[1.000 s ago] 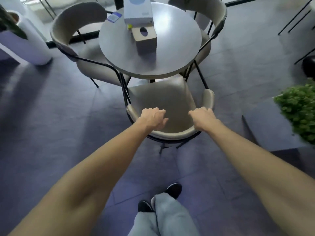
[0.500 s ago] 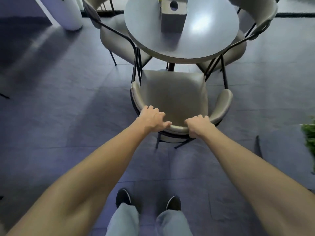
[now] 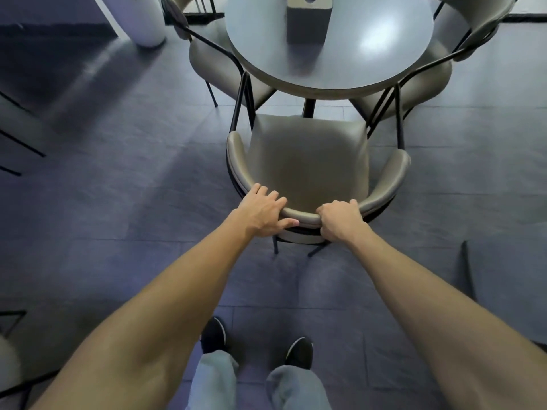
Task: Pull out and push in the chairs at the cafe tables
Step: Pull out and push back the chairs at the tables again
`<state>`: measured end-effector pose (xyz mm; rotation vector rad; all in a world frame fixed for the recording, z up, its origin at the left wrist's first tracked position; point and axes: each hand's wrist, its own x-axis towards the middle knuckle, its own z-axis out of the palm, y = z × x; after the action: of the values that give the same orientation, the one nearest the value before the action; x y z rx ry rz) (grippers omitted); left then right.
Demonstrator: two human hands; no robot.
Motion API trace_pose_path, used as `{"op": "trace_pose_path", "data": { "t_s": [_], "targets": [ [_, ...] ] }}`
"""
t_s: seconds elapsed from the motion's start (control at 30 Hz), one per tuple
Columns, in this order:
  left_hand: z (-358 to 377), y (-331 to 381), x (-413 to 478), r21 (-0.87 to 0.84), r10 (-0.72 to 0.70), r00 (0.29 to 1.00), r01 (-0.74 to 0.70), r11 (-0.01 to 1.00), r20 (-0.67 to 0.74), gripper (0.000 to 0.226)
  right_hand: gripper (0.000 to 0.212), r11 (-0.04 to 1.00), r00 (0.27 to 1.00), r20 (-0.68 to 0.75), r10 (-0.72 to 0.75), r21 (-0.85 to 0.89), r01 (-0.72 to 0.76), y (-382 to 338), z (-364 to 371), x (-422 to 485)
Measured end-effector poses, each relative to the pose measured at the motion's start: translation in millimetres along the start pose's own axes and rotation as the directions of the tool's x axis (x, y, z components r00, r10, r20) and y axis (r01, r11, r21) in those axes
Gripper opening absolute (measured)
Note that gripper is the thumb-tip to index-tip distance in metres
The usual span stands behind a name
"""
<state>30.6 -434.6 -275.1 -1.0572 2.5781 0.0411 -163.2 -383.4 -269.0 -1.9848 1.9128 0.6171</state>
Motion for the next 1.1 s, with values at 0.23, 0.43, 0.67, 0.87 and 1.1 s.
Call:
{"op": "trace_pose_path", "data": {
  "t_s": [0.23, 0.43, 0.67, 0.87, 1.1],
  "targets": [
    [6.6, 4.7, -9.9, -0.02, 0.003, 1.0, -0.003, 1.0, -0.017, 0.079, 0.03, 1.0, 1.0, -0.005, 0.021, 0.008, -0.021, -5.8, 7.7, -10.4],
    [10.1, 11.1, -20.0, -0.011, 0.013, 0.999, -0.013, 1.0, -0.039, 0.077, 0.031, 0.999, 0.999, -0.012, 0.045, 0.0, -0.045, -11.0, 14.7, -21.1],
    [12.6, 17.7, -30.7, -0.022, 0.006, 0.999, -0.007, 1.0, -0.035, 0.075, 0.032, 0.999, 0.999, -0.013, 0.052, -0.002, -0.052, -15.2, 20.6, -30.7],
    [15.3, 19.8, -33.7, -0.014, 0.005, 1.0, -0.005, 1.0, -0.017, 0.077, 0.034, 0.998, 0.998, 0.009, 0.06, 0.0, -0.06, -17.7, 20.9, -36.4],
    [11.8, 20.1, -34.6, -0.006, 0.007, 1.0, -0.007, 1.0, 0.014, 0.078, 0.032, 0.999, 0.999, 0.015, 0.044, 0.005, -0.044, -15.7, 19.9, -38.5]
  ]
}}
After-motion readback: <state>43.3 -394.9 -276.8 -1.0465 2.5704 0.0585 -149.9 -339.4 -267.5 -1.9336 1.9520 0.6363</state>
